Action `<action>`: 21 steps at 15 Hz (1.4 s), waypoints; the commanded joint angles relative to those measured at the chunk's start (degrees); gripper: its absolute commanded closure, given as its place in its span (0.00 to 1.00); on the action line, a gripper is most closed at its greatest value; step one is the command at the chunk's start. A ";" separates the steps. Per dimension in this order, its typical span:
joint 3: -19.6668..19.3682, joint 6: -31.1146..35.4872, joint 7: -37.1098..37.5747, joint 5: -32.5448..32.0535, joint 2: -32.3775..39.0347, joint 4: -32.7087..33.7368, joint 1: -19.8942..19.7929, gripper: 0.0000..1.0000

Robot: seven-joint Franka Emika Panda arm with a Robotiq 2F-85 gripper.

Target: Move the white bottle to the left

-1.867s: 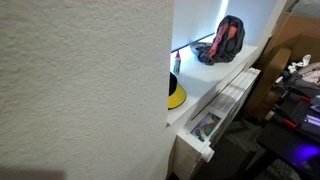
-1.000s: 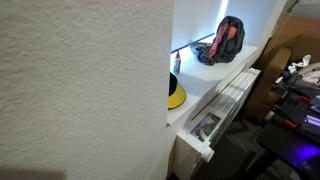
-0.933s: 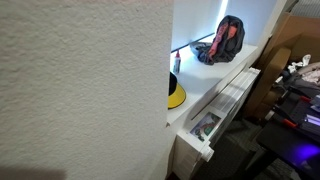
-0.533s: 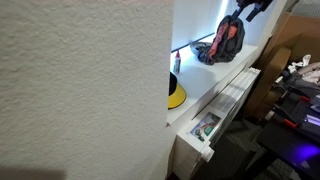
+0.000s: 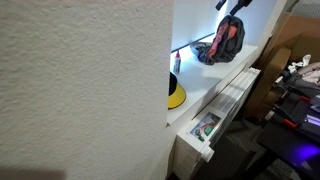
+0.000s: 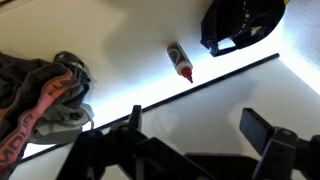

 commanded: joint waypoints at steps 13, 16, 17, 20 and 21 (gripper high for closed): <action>-2.95 1.67 -0.57 -4.32 18.36 10.12 4.48 0.00; -4.41 0.17 1.00 -5.74 26.96 18.39 4.50 0.00; -4.94 -0.51 0.82 -5.43 30.11 21.43 4.92 0.00; -7.63 -1.01 1.70 -6.74 38.54 29.71 7.56 0.00; -8.05 -1.32 0.88 -5.68 40.95 31.98 8.49 0.00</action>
